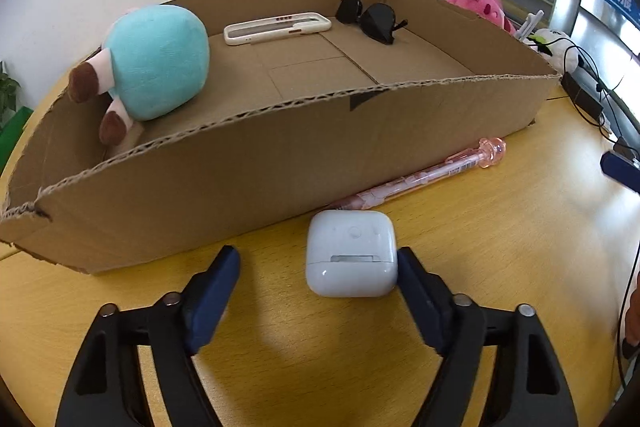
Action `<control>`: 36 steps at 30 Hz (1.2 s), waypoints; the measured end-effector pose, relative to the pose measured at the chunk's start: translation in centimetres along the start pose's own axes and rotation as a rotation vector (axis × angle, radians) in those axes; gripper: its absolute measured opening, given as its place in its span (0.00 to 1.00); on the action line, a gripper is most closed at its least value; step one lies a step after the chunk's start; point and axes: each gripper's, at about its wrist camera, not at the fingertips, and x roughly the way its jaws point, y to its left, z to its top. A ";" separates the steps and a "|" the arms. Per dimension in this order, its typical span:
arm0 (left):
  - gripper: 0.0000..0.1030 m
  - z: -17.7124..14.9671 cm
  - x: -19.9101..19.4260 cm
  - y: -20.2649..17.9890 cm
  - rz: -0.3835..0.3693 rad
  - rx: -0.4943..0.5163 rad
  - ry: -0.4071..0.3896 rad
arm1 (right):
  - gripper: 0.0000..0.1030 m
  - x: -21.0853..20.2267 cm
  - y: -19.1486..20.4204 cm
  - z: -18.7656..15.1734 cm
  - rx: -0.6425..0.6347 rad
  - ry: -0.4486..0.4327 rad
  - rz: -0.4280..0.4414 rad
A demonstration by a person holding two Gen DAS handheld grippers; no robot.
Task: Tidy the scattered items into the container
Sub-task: 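Close the left gripper on the white earbud case, then carry the earbud case into the box with the left gripper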
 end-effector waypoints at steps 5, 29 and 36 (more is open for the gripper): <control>0.46 -0.4 -0.6 -1.1 -0.059 0.067 0.003 | 0.99 -0.2 -0.8 -0.8 0.056 0.052 0.129; 0.46 -7.4 -6.1 -3.9 -0.222 0.276 -0.027 | 0.40 10.2 8.5 -1.6 -0.205 0.470 0.276; 0.45 -6.7 -7.4 -4.6 -0.186 0.288 -0.067 | 0.40 9.5 9.1 -0.9 -0.234 0.444 0.246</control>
